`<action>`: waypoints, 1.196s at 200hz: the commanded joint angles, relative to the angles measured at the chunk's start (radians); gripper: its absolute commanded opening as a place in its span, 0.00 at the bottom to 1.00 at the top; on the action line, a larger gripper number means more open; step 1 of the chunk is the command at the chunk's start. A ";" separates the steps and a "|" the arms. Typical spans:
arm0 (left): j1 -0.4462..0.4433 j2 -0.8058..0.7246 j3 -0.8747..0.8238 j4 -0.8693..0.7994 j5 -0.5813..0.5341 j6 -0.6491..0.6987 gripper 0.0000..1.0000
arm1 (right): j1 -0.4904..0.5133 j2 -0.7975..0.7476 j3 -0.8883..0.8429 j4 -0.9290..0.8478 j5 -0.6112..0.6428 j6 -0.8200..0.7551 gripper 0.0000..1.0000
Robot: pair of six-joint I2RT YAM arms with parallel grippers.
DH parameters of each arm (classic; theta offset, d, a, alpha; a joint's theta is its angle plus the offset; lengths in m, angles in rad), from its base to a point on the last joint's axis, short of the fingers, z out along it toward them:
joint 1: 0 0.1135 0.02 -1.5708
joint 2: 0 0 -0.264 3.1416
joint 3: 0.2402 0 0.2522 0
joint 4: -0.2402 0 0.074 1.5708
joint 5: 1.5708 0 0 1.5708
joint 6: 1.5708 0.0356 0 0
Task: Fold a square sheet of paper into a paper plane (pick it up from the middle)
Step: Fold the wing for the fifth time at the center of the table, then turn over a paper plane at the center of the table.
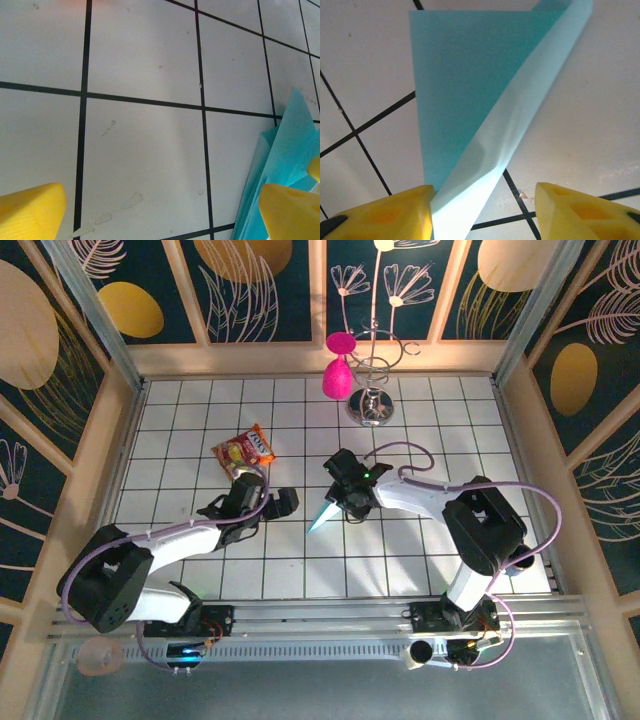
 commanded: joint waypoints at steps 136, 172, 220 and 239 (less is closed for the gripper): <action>0.012 -0.009 0.014 0.017 -0.020 -0.047 0.99 | 0.003 -0.041 -0.007 -0.016 0.088 0.014 0.04; 0.039 -0.048 0.014 -0.011 -0.054 -0.065 0.99 | -0.007 -0.075 0.041 0.062 0.086 -0.210 0.00; 0.047 -0.170 -0.009 -0.037 -0.163 -0.119 0.99 | -0.050 -0.140 0.000 0.363 -0.175 -0.489 0.00; 0.047 -0.203 -0.016 -0.044 -0.182 -0.133 0.99 | -0.090 -0.141 -0.059 0.507 -0.341 -0.503 0.00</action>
